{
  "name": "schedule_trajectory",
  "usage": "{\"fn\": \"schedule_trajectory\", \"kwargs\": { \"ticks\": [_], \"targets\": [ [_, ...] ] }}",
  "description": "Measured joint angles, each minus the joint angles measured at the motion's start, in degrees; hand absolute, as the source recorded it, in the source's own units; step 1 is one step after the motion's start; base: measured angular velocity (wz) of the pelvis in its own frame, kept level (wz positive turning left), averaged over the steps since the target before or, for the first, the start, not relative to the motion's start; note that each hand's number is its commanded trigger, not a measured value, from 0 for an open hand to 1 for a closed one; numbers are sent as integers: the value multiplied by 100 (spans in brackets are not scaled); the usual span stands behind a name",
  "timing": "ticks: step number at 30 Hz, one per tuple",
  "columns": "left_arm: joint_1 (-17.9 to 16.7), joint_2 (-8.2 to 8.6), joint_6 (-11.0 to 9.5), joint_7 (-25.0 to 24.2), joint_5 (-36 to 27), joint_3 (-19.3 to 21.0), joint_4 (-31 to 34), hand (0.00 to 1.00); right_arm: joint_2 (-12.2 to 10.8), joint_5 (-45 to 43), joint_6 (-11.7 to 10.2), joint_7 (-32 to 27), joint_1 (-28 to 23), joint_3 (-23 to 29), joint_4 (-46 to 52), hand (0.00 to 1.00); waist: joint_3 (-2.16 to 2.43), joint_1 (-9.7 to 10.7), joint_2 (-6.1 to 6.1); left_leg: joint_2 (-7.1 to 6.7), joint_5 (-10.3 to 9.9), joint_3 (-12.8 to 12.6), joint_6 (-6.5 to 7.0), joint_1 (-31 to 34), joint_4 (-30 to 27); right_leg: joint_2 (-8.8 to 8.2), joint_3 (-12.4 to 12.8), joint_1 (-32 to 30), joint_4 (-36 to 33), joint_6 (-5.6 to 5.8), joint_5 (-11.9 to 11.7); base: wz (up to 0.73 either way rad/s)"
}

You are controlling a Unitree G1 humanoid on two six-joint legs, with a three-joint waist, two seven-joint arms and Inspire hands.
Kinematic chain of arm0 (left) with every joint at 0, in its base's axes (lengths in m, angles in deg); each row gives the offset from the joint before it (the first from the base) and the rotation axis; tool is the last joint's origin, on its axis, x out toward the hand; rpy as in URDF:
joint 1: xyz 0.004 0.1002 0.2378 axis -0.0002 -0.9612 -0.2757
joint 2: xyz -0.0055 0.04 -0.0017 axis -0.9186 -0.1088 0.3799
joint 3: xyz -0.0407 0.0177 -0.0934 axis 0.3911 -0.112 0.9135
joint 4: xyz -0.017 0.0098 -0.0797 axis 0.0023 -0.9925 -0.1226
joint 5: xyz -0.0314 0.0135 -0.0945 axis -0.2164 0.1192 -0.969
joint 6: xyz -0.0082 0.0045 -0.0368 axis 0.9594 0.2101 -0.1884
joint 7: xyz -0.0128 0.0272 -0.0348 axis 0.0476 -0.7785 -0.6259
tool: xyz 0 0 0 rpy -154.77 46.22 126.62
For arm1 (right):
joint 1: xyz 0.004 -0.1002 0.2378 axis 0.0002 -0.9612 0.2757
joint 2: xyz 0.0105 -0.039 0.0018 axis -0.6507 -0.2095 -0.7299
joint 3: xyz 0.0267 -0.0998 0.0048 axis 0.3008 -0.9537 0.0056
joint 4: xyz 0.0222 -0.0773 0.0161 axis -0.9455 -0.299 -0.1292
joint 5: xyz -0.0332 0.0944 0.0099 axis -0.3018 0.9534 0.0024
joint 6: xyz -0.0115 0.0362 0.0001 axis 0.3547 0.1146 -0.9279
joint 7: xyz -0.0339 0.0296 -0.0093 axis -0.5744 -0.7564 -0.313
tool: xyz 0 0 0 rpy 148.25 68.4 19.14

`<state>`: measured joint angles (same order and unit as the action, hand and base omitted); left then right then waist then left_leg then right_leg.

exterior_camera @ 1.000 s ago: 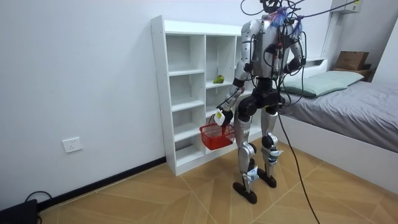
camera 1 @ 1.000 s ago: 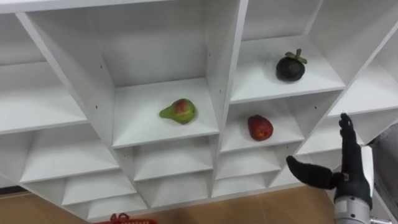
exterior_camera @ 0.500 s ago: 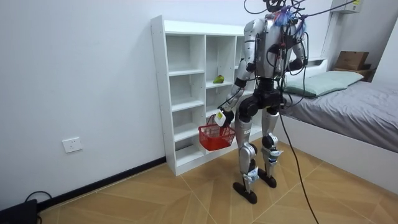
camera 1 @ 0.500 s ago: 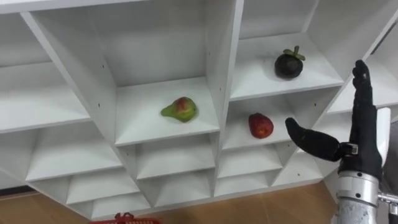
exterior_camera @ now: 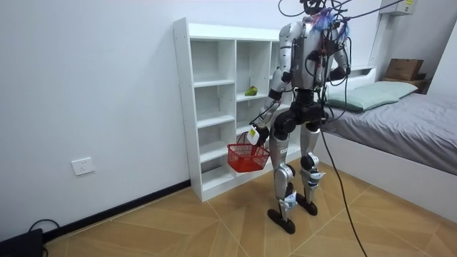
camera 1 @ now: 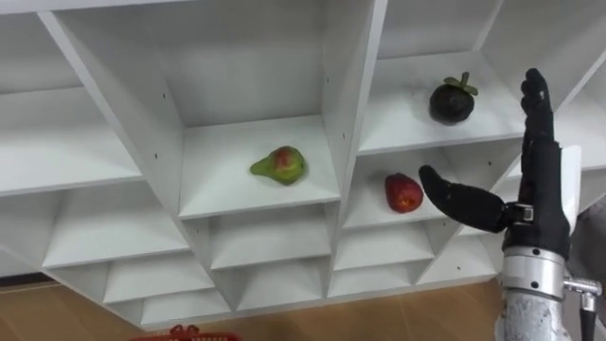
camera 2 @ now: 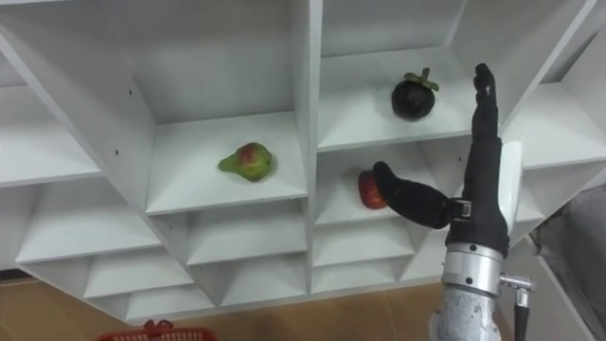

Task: Collect fruits from the closet

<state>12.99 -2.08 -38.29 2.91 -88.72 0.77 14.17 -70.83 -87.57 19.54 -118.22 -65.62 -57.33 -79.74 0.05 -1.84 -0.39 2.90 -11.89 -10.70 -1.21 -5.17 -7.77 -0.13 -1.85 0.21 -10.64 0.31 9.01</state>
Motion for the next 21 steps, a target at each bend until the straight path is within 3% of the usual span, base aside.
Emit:
{"fn": "schedule_trajectory", "kwargs": {
  "ticks": [7,15,21],
  "targets": [
    [55,-16,39,-31,-22,7,1,100,166,-17,4,6,208,-30,55,0,5,-13,29,0,0,10,-1,36,3,3,-9,-28,-1,2,1,0],
    [57,-45,38,8,-20,79,17,100,212,-9,4,-48,551,-29,61,0,9,-22,194,0,1,50,1,18,-6,1,-27,11,2,-1,0,0],
    [40,-94,45,-16,-21,137,16,100,342,59,5,122,612,91,57,0,-34,-6,294,2,0,62,0,-30,-1,-6,-71,91,63,-3,-2,2]
  ]
}}
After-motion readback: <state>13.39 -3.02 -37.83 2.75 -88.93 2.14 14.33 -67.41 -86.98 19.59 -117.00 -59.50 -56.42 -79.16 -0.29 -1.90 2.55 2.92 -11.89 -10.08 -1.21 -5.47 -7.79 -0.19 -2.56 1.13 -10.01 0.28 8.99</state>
